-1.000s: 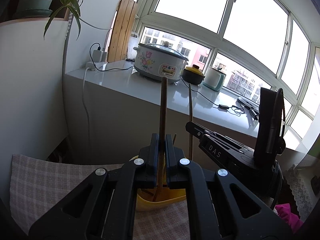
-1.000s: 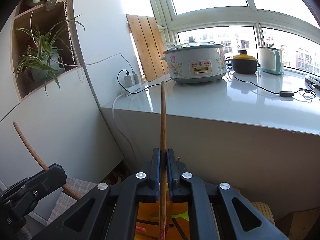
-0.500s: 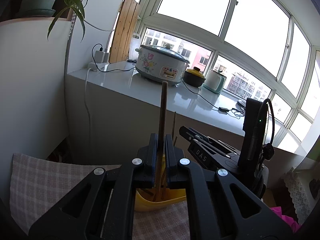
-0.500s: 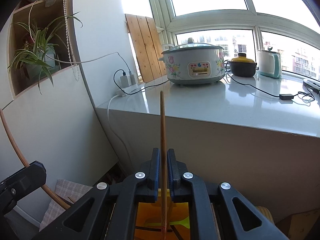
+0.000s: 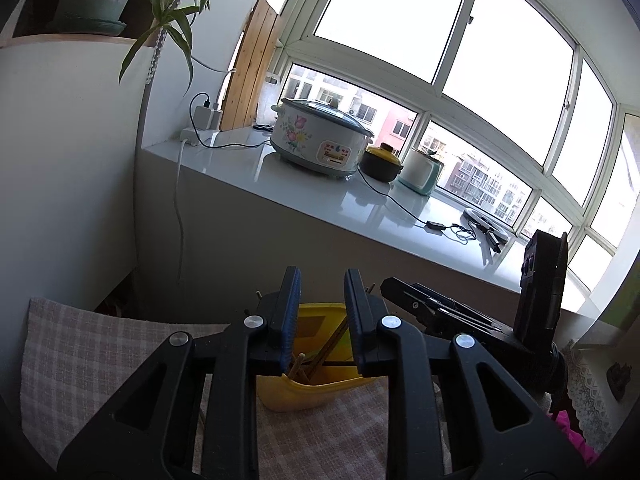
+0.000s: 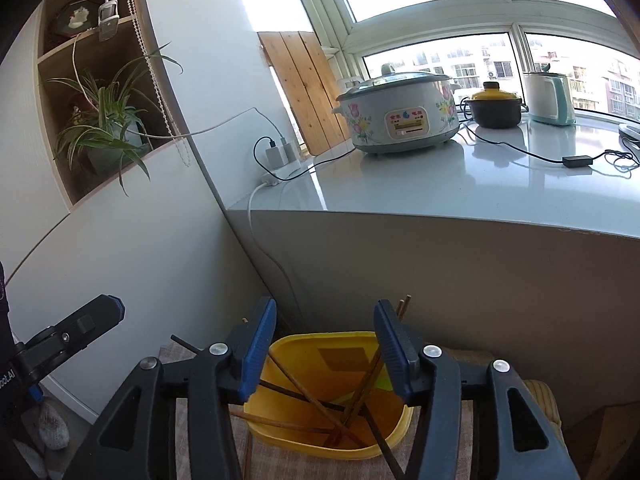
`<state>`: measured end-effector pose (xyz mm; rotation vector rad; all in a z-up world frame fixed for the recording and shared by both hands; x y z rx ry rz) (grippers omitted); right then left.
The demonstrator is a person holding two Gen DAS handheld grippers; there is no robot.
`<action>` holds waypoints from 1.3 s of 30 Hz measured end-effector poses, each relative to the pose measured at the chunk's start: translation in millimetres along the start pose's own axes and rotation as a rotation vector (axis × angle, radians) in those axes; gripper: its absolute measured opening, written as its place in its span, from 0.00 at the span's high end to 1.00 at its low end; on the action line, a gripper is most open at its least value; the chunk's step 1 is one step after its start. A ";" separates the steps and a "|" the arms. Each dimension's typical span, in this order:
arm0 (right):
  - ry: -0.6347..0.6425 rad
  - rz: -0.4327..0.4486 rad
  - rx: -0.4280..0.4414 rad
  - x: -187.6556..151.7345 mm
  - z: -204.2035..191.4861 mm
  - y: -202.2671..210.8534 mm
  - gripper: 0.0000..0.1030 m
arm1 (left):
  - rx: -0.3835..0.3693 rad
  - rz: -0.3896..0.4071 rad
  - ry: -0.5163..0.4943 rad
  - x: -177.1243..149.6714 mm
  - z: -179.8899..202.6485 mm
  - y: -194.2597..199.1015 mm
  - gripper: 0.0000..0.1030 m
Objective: Organize utensils
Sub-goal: 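Move both grippers back down to the last wooden chopsticks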
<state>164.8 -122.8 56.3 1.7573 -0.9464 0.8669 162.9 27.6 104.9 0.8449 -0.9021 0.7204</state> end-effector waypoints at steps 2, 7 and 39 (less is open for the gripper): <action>0.014 0.001 0.019 -5.5 -3.4 9.8 0.28 | 0.009 -0.001 0.003 -2.5 -7.1 10.9 0.79; 0.035 -0.027 0.069 -26.8 -9.3 32.2 0.20 | 0.045 -0.025 0.004 -22.6 -30.7 37.6 0.79; 0.078 -0.122 0.156 -102.4 -26.2 67.9 0.36 | 0.166 -0.475 0.134 -239.4 -104.9 19.8 0.71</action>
Point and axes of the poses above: each gripper's, at about its wrist camera, not at the fingertips, and y roughly against the way its jaws point, z to its right, x to its top, the point moved 9 cm from there along -y, roughly the way its jaws point, and after that the axes turned 7 degrees about z, right-handed, at the moved point
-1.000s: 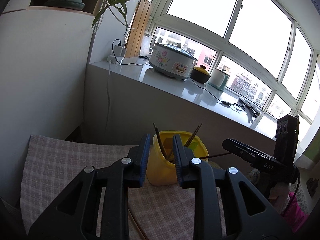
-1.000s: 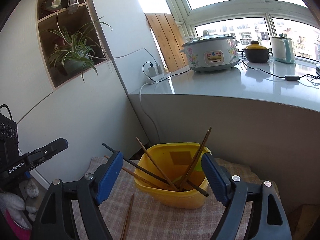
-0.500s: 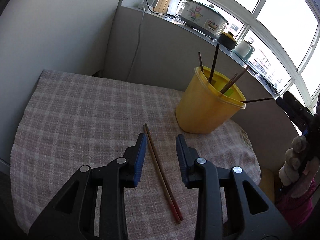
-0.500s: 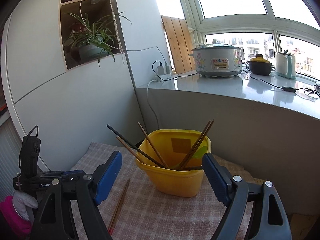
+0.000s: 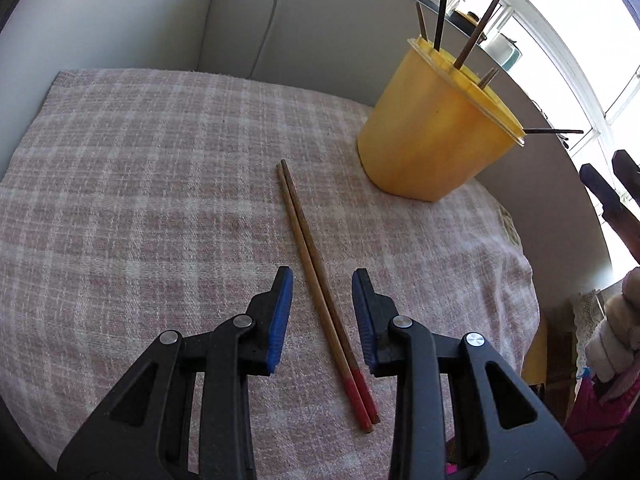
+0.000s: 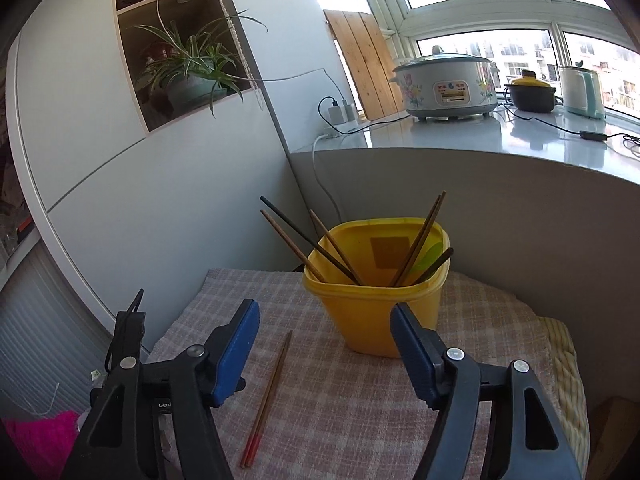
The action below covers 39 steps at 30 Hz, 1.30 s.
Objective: Organize utensils
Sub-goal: 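Move both grippers back down to the last wooden chopsticks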
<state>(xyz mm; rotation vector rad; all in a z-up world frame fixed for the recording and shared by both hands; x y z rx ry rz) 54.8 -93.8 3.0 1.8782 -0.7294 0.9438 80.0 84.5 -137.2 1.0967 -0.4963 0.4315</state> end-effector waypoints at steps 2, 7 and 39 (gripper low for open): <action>-0.018 -0.049 0.004 -14.9 1.1 -6.7 0.42 | 0.022 -0.016 -0.022 -3.8 1.2 -11.5 0.71; -0.046 -0.150 0.009 -47.6 3.6 -20.5 0.52 | 0.060 -0.043 -0.044 -10.7 -0.9 -27.9 0.71; -0.092 -0.412 0.043 -109.4 -3.0 -78.5 0.65 | 0.089 -0.068 -0.046 15.0 -13.0 -51.7 0.85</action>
Point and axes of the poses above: each gripper's, at about its wrist camera, not at the fingertips, and y roughly against the way its jaws point, z to its right, x to its top, the point moved 9 cm from there along -y, roughly the way its jaws point, and after that the axes turned 7 degrees about z, right-handed, at the moved point
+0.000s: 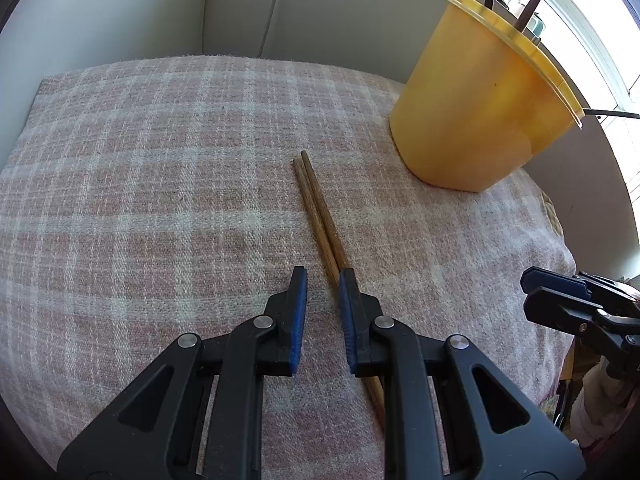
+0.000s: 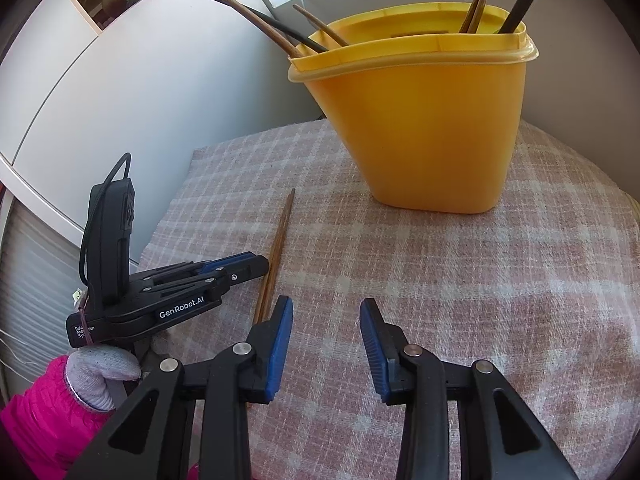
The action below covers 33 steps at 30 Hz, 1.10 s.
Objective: Organize utensils
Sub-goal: 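Move both grippers back down to the last wooden chopsticks, then close the left gripper on one chopstick while the right gripper grasps the other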
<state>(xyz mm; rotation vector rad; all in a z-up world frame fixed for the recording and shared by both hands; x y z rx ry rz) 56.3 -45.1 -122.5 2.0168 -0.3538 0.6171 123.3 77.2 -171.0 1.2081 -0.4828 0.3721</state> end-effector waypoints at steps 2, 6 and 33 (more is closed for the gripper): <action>-0.001 -0.002 0.001 0.6 -1.2 -1.7 0.65 | -0.008 -0.011 0.001 0.9 2.2 -5.1 0.85; 0.009 -0.012 0.000 1.2 -5.0 -4.0 0.67 | -0.011 -0.018 0.014 6.6 4.2 -16.1 0.86; 0.021 -0.133 -0.041 11.6 -17.9 -49.1 0.76 | -0.010 -0.040 0.101 18.6 -29.3 -15.1 0.86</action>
Point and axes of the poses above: each gripper's, at about its wrist camera, not at the fingertips, and y roughly against the way its jaws point, z to its right, x to its top, the point moved 9 cm from there along -y, roughly the way its jaws point, and after that the axes turned 7 degrees about z, right-handed, at the moved point
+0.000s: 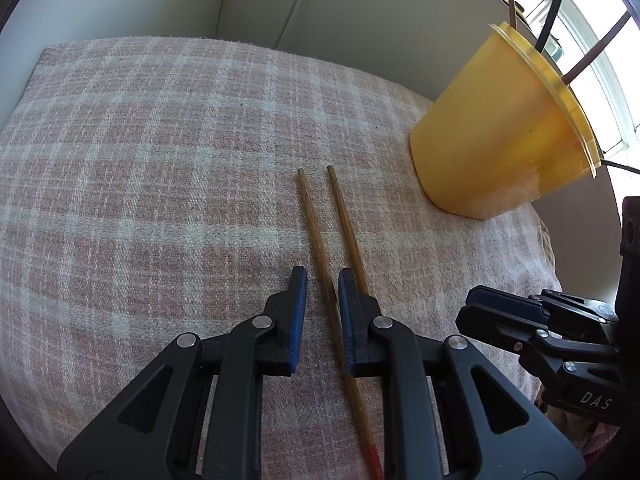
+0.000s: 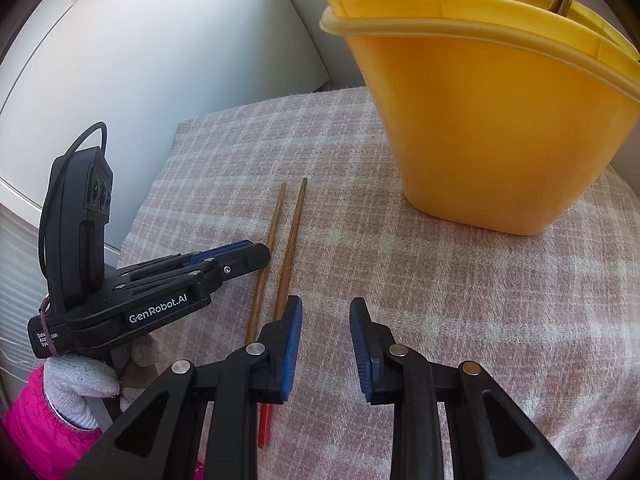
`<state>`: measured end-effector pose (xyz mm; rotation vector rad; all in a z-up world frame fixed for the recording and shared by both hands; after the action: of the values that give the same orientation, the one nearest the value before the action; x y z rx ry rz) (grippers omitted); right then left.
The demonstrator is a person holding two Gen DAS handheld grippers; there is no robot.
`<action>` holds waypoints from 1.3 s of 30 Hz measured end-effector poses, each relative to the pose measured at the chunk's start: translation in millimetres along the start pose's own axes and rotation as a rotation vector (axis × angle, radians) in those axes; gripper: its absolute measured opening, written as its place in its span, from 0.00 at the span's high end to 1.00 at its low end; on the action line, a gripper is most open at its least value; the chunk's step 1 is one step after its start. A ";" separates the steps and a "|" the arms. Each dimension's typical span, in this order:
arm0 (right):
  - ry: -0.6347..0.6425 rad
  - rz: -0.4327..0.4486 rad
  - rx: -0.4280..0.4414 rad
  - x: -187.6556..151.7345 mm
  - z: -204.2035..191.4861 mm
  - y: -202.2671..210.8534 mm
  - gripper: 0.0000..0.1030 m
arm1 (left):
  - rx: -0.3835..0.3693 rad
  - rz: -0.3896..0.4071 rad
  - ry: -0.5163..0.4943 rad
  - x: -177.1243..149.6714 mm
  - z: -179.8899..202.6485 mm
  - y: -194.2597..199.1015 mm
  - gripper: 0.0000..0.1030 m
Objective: Organize utensils
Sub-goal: 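Close the left gripper on one chopstick while the right gripper grasps the other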
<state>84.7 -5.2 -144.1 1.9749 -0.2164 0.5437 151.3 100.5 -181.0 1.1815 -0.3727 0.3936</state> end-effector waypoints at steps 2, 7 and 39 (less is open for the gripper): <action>-0.006 -0.003 0.002 0.0 1.4 -0.5 0.76 | 0.023 0.006 -0.043 0.8 3.2 -1.6 0.86; -0.002 -0.005 0.006 2.7 -2.6 -0.9 0.76 | 0.032 -0.002 -0.085 1.5 0.6 -0.6 0.91; 0.077 -0.080 -0.044 23.7 -39.3 -66.1 0.97 | -0.048 0.074 0.080 -20.6 -47.5 52.8 0.95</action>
<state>119.9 61.7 -171.8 1.9076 -0.1000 0.5576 111.4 160.4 -163.8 1.1043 -0.3554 0.4919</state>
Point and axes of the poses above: each gripper's, at about its wrist camera, not at the fingertips, and y roughly against the way its jaws point, z to its right, x to its top, the point moved 9 cm from there along -y, roughly the way its jaws point, and after that the axes turned 7 degrees about z, right-handed, at the moved point
